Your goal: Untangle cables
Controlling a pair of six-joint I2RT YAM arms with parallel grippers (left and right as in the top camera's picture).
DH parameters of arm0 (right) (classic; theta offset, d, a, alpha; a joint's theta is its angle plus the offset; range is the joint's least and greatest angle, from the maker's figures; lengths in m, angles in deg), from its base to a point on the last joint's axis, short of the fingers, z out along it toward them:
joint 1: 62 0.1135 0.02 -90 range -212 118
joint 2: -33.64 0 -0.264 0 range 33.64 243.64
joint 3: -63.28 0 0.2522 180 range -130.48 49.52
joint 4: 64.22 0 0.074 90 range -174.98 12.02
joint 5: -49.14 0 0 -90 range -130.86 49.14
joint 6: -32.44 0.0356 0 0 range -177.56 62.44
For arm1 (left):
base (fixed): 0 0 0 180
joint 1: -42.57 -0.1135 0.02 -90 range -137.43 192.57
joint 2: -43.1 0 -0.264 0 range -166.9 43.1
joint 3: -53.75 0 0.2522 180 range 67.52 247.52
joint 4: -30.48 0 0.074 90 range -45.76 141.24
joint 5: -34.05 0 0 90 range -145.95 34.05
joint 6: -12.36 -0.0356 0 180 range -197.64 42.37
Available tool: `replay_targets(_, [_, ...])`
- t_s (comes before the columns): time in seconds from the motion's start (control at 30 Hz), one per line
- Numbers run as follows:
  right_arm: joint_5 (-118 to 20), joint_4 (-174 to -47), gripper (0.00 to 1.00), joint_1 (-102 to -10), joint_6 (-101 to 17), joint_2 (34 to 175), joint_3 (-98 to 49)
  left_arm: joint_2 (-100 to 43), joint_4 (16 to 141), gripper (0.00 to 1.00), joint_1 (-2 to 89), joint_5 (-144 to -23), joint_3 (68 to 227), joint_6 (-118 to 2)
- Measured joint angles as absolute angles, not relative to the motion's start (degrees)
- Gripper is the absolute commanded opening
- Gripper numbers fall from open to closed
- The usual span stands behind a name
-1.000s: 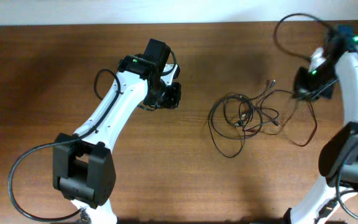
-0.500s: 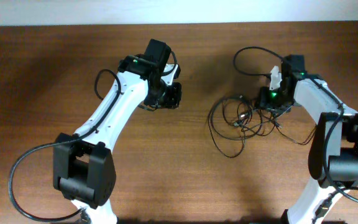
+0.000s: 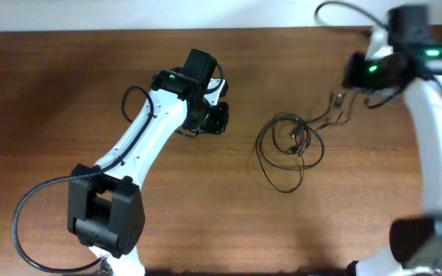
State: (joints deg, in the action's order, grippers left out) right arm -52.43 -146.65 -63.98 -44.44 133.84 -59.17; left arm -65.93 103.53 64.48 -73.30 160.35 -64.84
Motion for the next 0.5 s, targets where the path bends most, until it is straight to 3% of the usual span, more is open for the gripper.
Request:
replay_targets(0.13, [-51.8, -148.7, 0.04, -64.0, -44.6, 125.7, -70.3, -65.9, 103.6, 0.16, 64.7, -73.1, 160.4, -64.8])
replay_targets(0.3, [-35.2, -147.1, 0.04, -65.0, -44.7, 125.5, -71.0, -65.9, 103.6, 0.17, 64.7, -73.1, 160.4, -64.8])
replay_targets(0.5, [-28.5, -156.3, 0.04, -80.1, -44.7, 135.3, -71.0, -65.9, 103.6, 0.17, 64.7, -73.1, 160.4, -64.8])
